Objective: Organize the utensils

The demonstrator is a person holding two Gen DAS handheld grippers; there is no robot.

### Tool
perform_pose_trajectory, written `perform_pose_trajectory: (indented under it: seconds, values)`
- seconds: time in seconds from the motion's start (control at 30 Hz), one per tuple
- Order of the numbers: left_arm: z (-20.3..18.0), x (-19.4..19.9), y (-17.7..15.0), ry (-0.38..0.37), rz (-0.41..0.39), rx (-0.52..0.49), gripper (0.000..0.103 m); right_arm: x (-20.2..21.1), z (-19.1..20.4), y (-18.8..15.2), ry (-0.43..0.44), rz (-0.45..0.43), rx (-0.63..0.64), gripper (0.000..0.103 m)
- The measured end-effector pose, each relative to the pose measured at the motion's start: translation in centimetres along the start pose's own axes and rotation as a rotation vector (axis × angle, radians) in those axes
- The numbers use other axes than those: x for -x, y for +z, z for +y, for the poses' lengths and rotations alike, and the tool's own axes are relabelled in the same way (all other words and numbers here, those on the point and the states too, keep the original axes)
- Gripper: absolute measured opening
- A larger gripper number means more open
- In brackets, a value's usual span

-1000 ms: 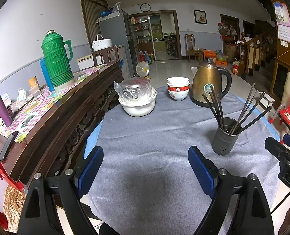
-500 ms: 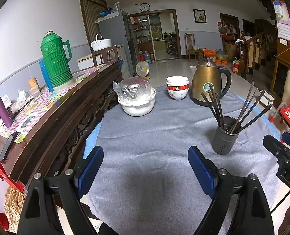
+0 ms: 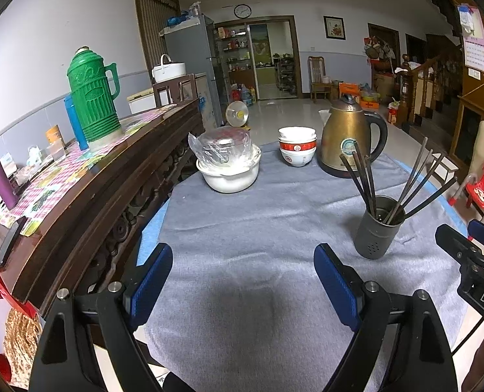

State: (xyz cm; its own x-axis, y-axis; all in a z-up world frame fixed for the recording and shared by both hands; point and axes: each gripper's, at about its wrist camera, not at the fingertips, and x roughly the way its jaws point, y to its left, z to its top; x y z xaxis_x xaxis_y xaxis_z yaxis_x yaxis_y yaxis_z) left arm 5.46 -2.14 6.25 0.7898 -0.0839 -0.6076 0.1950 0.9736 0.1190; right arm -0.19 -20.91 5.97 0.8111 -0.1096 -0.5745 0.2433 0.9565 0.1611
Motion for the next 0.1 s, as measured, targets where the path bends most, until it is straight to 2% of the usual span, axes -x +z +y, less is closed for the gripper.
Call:
perform_pose_trajectory:
  seconds: [0.1]
  values:
    - [0.17, -0.96, -0.05, -0.004, 0.017, 0.013, 0.088, -0.24, 0.03, 0.03, -0.003, 0.000, -0.002, 0.074]
